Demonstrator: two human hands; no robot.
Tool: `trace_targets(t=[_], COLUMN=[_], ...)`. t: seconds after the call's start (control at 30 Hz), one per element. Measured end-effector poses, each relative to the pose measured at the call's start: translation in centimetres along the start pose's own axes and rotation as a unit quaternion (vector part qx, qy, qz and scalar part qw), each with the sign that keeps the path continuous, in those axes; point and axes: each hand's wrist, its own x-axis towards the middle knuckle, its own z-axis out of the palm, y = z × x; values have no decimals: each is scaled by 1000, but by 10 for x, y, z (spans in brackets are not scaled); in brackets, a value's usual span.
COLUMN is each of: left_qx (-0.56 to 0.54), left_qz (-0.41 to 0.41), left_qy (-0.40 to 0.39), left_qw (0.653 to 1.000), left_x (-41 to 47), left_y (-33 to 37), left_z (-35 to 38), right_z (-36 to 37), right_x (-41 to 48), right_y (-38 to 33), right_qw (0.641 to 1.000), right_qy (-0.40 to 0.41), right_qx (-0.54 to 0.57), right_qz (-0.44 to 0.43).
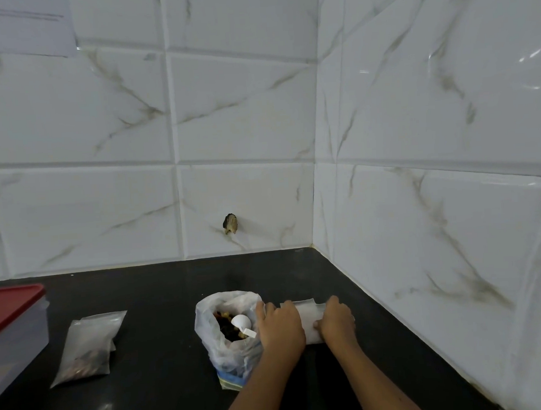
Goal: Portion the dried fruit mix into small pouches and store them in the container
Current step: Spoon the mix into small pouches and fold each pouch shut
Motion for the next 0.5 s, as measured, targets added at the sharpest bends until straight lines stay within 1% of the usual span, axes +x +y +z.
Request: trace_targets(t=[0.13, 0.33, 0.43, 0.5], left_qx=[-4, -19, -38, -58], left_qz=[-4, -8, -18, -25], left_qy=[3, 3, 12, 39], left_qw=[1000, 1000, 999, 997], left_x=[0, 1, 1, 1], left_y=[0, 0, 2, 3], left_z=[5, 7, 5, 1], right_z=[3, -2, -6, -10], right_x=[-1, -7, -9, -8], right_y=[3, 11, 8, 5], right_qw=[999, 985, 978, 969], right_qy=[40, 142, 156, 155], right_qx=[17, 33, 101, 169], right_qz=[-21, -87, -94, -88])
